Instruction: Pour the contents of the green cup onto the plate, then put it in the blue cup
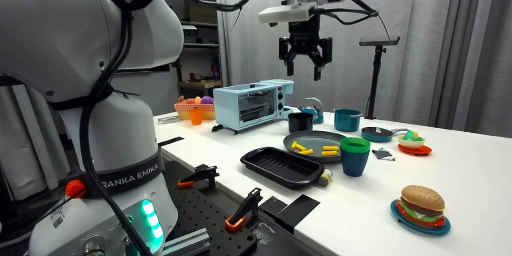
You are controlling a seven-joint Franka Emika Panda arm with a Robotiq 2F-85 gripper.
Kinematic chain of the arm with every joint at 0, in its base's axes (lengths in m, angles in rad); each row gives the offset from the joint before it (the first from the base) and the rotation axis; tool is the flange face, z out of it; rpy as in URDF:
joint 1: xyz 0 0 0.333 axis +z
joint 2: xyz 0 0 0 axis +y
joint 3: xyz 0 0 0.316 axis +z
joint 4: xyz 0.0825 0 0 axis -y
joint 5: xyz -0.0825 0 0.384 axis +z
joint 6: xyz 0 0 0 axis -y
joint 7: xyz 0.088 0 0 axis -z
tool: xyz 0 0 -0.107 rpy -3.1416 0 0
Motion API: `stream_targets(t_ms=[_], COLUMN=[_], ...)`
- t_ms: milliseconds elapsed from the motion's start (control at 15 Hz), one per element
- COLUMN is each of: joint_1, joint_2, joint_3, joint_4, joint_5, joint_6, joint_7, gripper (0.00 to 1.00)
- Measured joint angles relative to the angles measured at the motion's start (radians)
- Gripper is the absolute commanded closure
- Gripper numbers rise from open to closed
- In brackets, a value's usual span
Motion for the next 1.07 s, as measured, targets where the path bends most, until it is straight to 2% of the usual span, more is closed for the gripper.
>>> stream_targets(t_ms=[133, 200, 1067], joint_1=[-0.059, -0.070, -0.060], joint_2=[0.010, 0.012, 0.012], joint_3=[0.059, 0.069, 0.061], joint_4=[-0.048, -0.058, -0.057], joint_5=[-0.005, -0.005, -0.006], joint_6=[0.003, 0.003, 0.002], joint_7=[0.000, 0.009, 0.009], gripper=[0.02, 0.00, 0.00])
